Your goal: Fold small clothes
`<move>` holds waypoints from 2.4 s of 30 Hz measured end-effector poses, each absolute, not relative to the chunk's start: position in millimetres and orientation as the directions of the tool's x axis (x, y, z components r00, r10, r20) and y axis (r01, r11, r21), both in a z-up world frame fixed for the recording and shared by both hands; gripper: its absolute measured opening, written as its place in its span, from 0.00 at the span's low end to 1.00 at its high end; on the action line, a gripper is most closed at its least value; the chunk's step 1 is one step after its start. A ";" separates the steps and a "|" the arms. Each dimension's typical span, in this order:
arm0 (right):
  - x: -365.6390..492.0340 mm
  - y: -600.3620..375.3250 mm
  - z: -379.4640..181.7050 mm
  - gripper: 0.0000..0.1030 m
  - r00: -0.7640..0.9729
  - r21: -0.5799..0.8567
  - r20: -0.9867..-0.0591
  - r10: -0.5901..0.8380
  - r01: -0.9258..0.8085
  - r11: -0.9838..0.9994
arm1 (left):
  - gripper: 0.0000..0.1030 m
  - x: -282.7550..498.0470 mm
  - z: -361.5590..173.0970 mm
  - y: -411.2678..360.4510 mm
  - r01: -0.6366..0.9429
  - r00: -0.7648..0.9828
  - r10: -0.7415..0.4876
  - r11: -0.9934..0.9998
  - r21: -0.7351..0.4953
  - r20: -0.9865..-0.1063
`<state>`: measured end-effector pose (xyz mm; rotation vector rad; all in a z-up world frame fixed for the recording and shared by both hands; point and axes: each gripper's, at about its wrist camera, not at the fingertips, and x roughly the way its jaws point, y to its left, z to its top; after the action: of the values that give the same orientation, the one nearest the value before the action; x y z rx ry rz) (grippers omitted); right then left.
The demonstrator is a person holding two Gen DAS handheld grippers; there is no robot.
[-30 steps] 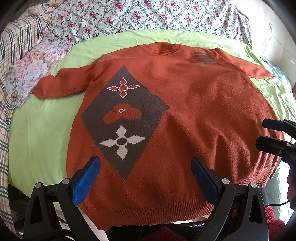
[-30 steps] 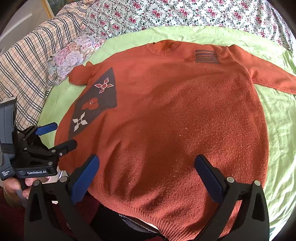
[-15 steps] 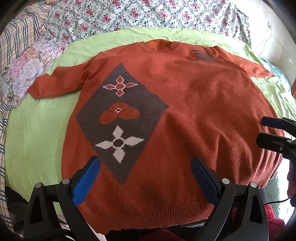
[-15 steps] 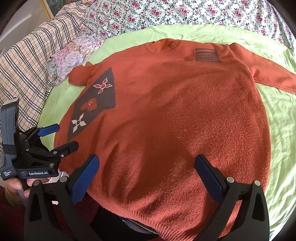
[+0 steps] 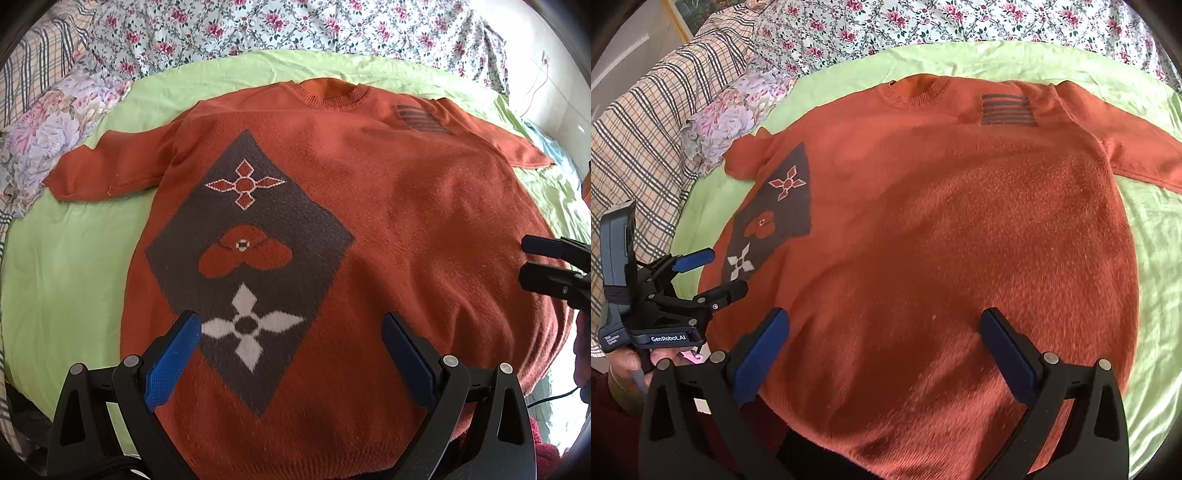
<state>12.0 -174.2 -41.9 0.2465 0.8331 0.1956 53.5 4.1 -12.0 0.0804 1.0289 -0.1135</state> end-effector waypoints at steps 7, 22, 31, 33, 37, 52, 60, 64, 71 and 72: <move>32.0 -191.2 -39.4 1.00 0.646 0.308 -0.709 0.282 -0.075 0.948 | 0.96 87.3 -9.2 10.2 0.159 0.506 -0.076 0.987 0.006 -0.859; 153.4 -294.3 9.9 0.76 0.684 0.249 -0.694 0.226 -0.067 0.966 | 0.96 285.4 39.9 44.8 0.317 0.620 -0.125 0.943 0.102 -0.775; 281.4 -344.2 22.7 0.66 0.683 0.142 -0.718 0.133 -0.044 0.989 | 0.95 425.1 0.7 73.9 0.398 0.499 -0.178 0.917 0.042 -0.848; 306.0 -343.8 22.1 0.66 0.660 0.100 -0.740 0.132 -0.086 0.991 | 0.95 439.4 -17.8 74.8 0.415 0.456 -0.166 0.909 0.044 -0.874; 334.5 -331.0 -10.1 0.66 0.560 0.055 -0.813 0.160 -0.201 0.978 | 0.93 443.0 -43.7 68.6 0.450 0.403 -0.160 0.892 0.042 -0.901; 275.8 -318.4 18.3 0.06 0.756 -0.129 -0.653 -0.042 -0.057 0.990 | 0.05 393.1 20.1 46.7 0.389 0.673 -0.074 0.882 0.267 -0.736; 302.0 -329.8 -15.1 0.06 0.758 -0.078 -0.641 -0.119 0.089 0.993 | 0.06 441.8 -31.6 33.0 0.265 0.627 0.086 0.911 0.316 -0.774; 322.4 -325.6 -31.1 0.07 0.718 -0.098 -0.679 -0.155 0.121 0.988 | 0.09 442.6 -38.8 33.5 0.251 0.618 0.113 0.909 0.332 -0.778; 295.8 -332.9 -21.0 0.30 0.706 -0.025 -0.698 -0.117 0.139 0.990 | 0.68 412.1 -1.6 40.2 0.254 0.611 0.064 0.928 0.272 -0.789; 284.9 -335.3 -17.2 0.35 0.713 -0.005 -0.693 -0.105 0.141 0.990 | 0.68 402.3 5.8 44.4 0.249 0.611 0.046 0.937 0.247 -0.790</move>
<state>284.9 -335.3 -17.2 0.0491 0.7653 -0.1366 402.3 44.4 5.8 0.3510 0.9108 -0.1198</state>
